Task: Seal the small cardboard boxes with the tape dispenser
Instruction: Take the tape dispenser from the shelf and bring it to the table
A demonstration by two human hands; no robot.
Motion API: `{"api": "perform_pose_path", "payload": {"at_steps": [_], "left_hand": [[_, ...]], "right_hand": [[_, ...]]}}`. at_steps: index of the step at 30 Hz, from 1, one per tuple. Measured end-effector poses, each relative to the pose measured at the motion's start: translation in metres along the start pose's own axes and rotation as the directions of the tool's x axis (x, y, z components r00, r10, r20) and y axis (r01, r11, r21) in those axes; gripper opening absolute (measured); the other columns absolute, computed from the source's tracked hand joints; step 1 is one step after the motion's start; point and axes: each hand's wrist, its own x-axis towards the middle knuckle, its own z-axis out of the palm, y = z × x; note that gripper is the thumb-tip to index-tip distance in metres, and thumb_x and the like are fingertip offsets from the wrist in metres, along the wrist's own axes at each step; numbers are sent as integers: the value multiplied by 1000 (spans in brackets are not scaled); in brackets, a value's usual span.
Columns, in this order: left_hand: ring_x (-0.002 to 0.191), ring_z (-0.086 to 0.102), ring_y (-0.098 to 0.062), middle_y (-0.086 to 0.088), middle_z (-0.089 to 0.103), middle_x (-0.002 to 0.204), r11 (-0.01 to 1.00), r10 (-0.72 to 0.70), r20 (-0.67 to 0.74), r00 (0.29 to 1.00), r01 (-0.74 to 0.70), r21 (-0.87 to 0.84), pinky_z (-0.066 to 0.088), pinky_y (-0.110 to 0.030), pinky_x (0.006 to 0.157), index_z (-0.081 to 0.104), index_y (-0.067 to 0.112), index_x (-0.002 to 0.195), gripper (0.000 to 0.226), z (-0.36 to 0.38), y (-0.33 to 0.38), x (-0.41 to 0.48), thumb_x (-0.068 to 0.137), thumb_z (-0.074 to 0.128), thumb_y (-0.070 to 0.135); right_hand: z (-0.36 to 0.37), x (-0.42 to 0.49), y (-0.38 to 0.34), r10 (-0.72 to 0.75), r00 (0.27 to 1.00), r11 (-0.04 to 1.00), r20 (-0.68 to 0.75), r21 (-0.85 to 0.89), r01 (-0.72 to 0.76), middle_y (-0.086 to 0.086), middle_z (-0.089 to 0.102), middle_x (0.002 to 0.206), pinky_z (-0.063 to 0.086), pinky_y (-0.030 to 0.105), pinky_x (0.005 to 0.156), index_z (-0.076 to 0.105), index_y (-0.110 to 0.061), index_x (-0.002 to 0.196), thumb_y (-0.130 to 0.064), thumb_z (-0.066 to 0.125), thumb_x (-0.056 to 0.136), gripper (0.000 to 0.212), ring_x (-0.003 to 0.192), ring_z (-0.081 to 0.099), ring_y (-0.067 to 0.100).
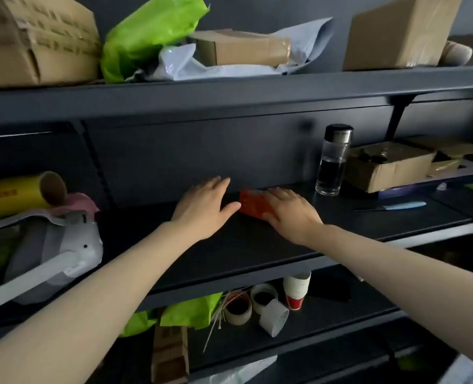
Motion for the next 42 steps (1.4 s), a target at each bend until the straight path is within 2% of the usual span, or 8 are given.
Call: {"api": "perform_pose_path", "payload": {"at_steps": [7,12,19,23,25,34,37,42], "left_hand": [[144,23,-22,-3,19,159,999,28,39,999,-26,-43,24,-44,116,18,22,152,70,19,-8,12,95,35,58],[145,23,-21,-3,20,159,998,36,39,999,-34,-51,23,-44,116,18,22,152,70,25,-10,17,95,34,59],[145,22,-21,-3,19,159,998,23,59,998,-20,-57,24,-46,116,17,22,152,70,29,-12,18,95,34,59],[145,21,-21,-3,18,159,999,19,64,998,-16,-51,24,-47,116,16,22,152,70,30,-13,17,95,34,59],[145,21,-21,-3,18,159,998,22,63,998,-19,-54,24,-46,116,17,22,152,70,29,-13,16,95,34,58],[144,25,-22,-1,19,159,994,68,22,997,-65,-88,29,-41,112,18,23,152,69,19,-1,26,95,35,59],[144,24,-20,1,20,159,987,101,-4,995,-101,-128,31,-40,111,18,24,152,68,17,12,30,95,36,58],[143,25,-18,1,22,158,963,190,-41,981,-195,-187,29,-36,111,20,24,151,66,18,41,37,96,38,55]], "right_hand": [[16,15,-5,144,989,989,22,24,-145,6,44,147,39,44,107,40,-17,146,-33,51,98,52,136,38,28],[22,23,-3,200,980,980,-4,-17,-201,8,54,137,44,41,100,50,-12,137,-30,52,98,43,128,47,29],[28,28,3,276,956,961,-99,-1,-277,10,66,118,47,33,85,59,-9,118,-31,57,95,33,110,60,29],[28,28,6,262,960,965,-96,49,-259,9,62,130,45,33,98,56,-12,131,-34,57,95,42,120,56,27],[27,26,8,262,960,964,-95,68,-256,9,62,130,44,33,98,56,-12,132,-34,55,96,42,120,56,27],[-16,1,22,254,922,962,-293,172,-210,14,71,96,38,30,66,64,-10,116,-33,60,94,32,88,65,35],[-31,-13,33,278,911,958,-306,160,-238,13,70,91,44,33,64,64,-8,106,-37,60,93,32,84,65,34],[-51,-46,51,329,884,944,-331,137,-300,12,71,92,50,37,67,63,-9,104,-40,60,93,33,83,66,34]]}}
